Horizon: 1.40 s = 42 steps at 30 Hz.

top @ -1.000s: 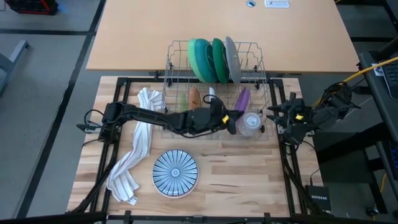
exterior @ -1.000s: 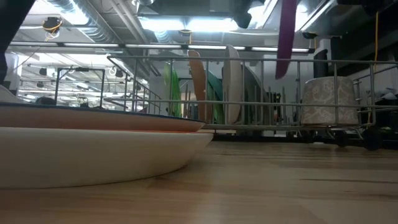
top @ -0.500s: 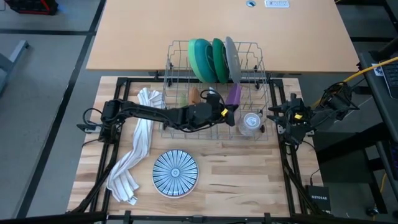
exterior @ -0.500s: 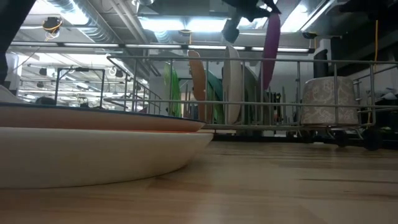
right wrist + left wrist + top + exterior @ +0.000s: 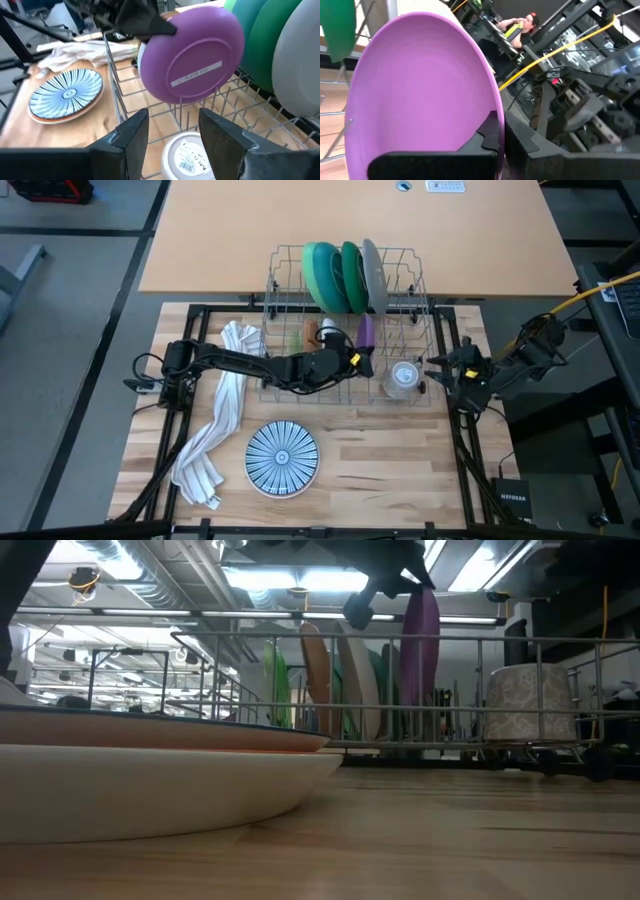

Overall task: Sort dishes
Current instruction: Put the violet plate into the dish rack

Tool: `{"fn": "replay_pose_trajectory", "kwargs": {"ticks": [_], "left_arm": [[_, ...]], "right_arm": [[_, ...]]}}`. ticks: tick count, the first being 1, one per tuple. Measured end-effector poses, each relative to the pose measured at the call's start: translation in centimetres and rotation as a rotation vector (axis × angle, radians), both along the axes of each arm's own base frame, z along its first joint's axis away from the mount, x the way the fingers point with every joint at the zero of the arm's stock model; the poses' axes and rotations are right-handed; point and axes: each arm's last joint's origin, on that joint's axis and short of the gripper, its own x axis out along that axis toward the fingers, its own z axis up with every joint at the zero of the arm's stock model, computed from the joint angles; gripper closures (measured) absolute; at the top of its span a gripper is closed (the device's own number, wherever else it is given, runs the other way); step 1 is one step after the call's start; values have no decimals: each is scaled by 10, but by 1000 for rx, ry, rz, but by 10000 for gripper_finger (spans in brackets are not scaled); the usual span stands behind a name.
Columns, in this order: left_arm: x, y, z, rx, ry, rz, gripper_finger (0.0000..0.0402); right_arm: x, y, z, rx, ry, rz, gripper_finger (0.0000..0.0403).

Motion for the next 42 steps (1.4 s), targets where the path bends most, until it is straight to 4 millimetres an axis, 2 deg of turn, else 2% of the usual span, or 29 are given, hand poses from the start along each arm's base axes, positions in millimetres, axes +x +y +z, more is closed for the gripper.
{"fn": "replay_pose_trajectory", "kwargs": {"ticks": [9,18,29,35,42], "left_arm": [[-1,1,-6,-40,30,19,398],[-3,-1,-18,-64,131,17,396],[-4,6,-17,-79,110,52,396],[-4,10,-16,-93,97,69,396],[-4,11,-16,-89,100,72,396]], "right_arm": [[15,14,-30,-17,10,4,223],[28,24,-42,-79,-77,8,223],[34,29,-27,-17,-237,-25,223],[36,31,-18,76,-321,-43,223],[58,22,-21,249,-361,-214,224]]}}
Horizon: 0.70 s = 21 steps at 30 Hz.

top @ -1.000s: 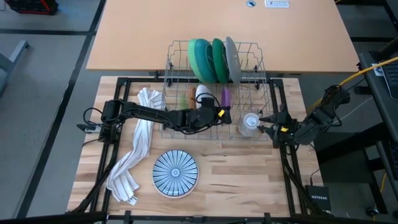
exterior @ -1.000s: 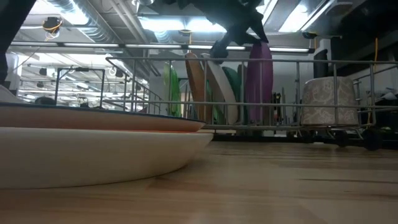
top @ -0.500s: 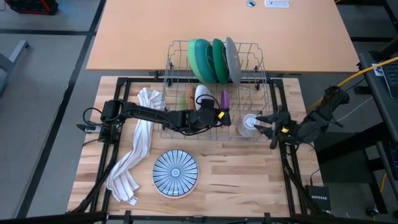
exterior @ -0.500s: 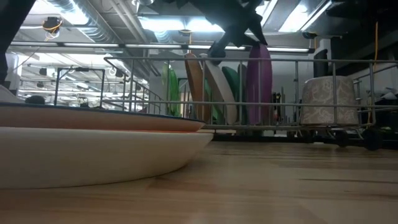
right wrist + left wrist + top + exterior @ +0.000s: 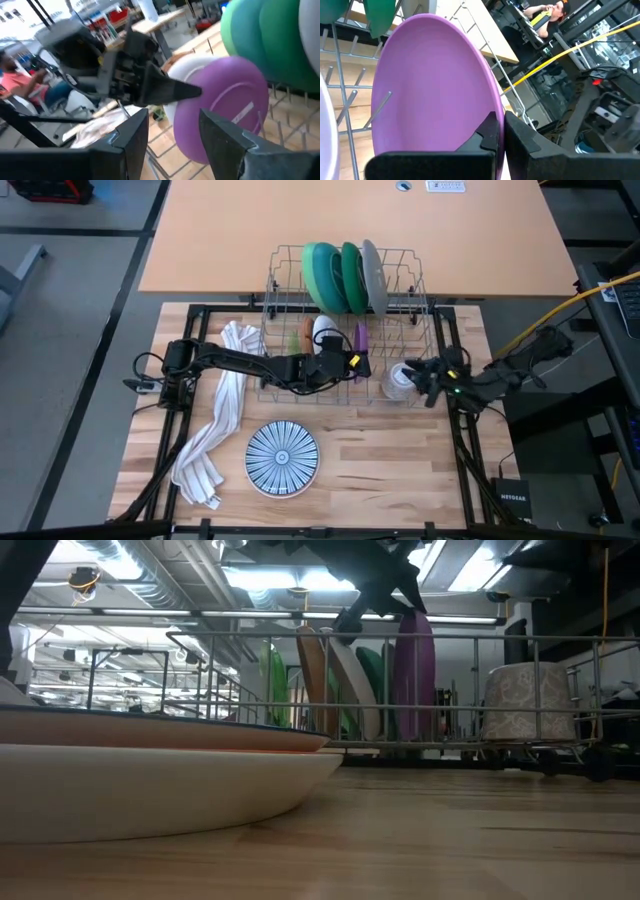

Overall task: Sort dishes
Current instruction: Put the violet plate into the dish rack

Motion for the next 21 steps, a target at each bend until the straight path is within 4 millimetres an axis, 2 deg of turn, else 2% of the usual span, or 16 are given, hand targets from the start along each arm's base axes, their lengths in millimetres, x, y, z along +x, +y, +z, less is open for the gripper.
{"fn": "replay_pose_trajectory", "kwargs": {"ticks": [5,11,16,21], "left_arm": [[0,0,0,56,47,-20,396],[0,0,0,78,66,-25,395],[0,-1,0,78,67,-25,395],[0,-2,-1,74,64,-20,395]], "right_arm": [[30,-11,-2,61,3,36,224],[60,-47,-10,128,24,38,224],[73,-77,-18,215,47,79,224],[82,-92,-22,238,35,121,224]]}}
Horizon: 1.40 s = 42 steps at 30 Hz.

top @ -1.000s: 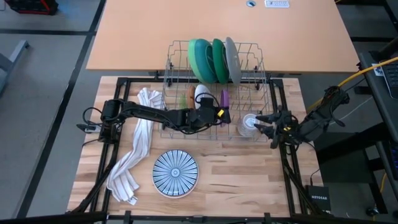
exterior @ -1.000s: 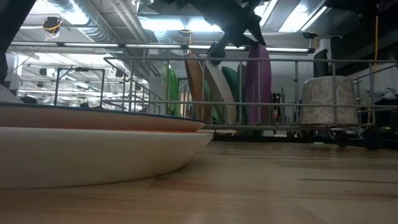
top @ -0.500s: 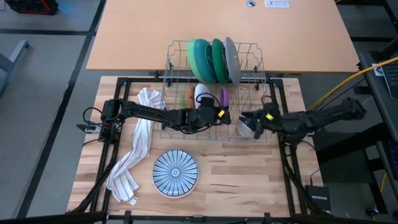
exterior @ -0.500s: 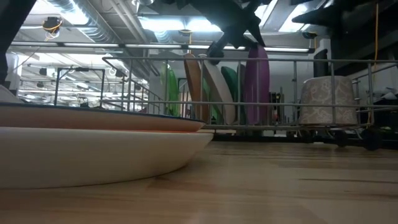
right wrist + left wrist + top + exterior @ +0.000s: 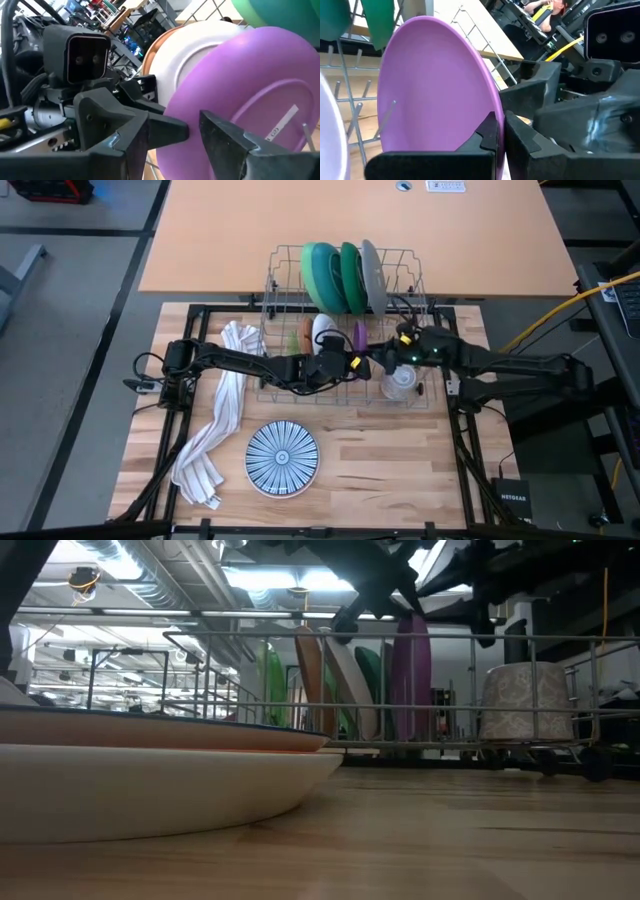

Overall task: Sort dishes
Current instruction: Put the violet plate into the dish rack

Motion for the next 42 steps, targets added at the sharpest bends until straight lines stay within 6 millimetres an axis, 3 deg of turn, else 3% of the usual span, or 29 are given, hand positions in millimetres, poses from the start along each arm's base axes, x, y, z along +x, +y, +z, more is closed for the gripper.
{"fn": "replay_pose_trajectory", "kwargs": {"ticks": [10,24,35,42], "left_arm": [[-1,0,-3,22,41,5,388],[-1,-19,-3,186,186,-114,271],[-11,-42,10,356,313,-221,268],[-13,-28,11,358,361,-199,268]], "right_arm": [[10,-5,-9,0,34,-33,223],[11,-6,-11,-26,56,-50,224],[12,-8,-11,-34,55,-115,224],[20,-11,-17,-20,59,-150,224]]}}
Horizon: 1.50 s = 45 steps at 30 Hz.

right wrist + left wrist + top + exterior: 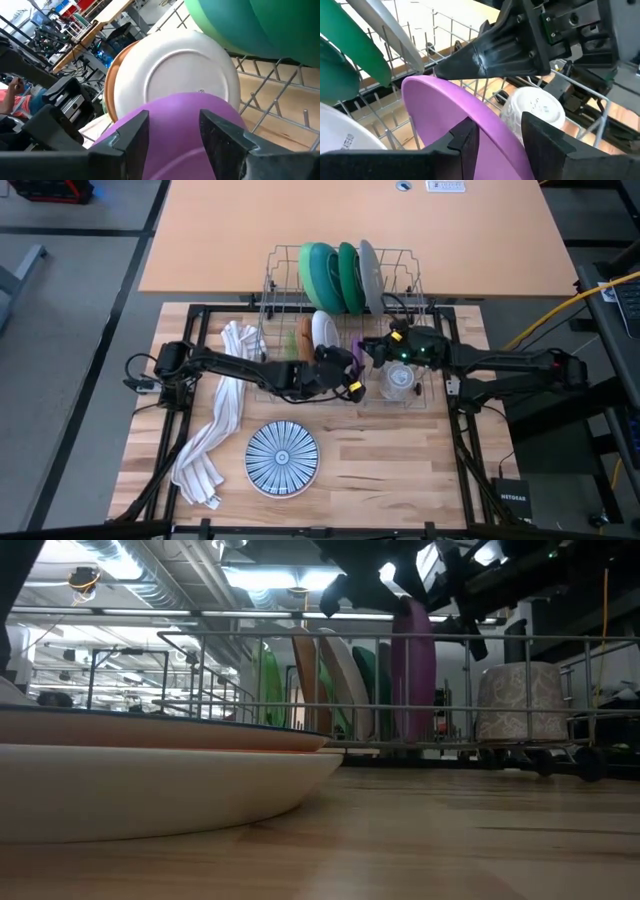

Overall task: Sort dishes
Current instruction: Put the violet plate into the dish rack

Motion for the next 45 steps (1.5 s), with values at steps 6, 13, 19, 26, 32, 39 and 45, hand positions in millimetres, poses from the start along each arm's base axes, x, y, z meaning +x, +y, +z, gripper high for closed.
{"fn": "replay_pose_trajectory", "kwargs": {"ticks": [6,13,19,26,32,39,45], "left_arm": [[1,24,1,-5,-11,48,268],[-1,54,1,30,6,120,269],[-1,62,2,59,25,100,269],[0,46,1,29,7,78,269],[1,34,1,62,33,38,269],[0,33,-2,35,45,43,261],[-2,35,-5,-16,41,69,224]], "right_arm": [[1,-1,0,-7,-3,-24,224],[0,-2,-4,-25,31,-89,224],[-1,-4,-3,-43,35,-148,224],[-1,-4,-3,-54,36,-149,224],[-1,-4,-1,-123,50,-133,224],[0,-5,-2,-165,75,-119,224],[10,-7,-16,-152,140,-114,224]]}}
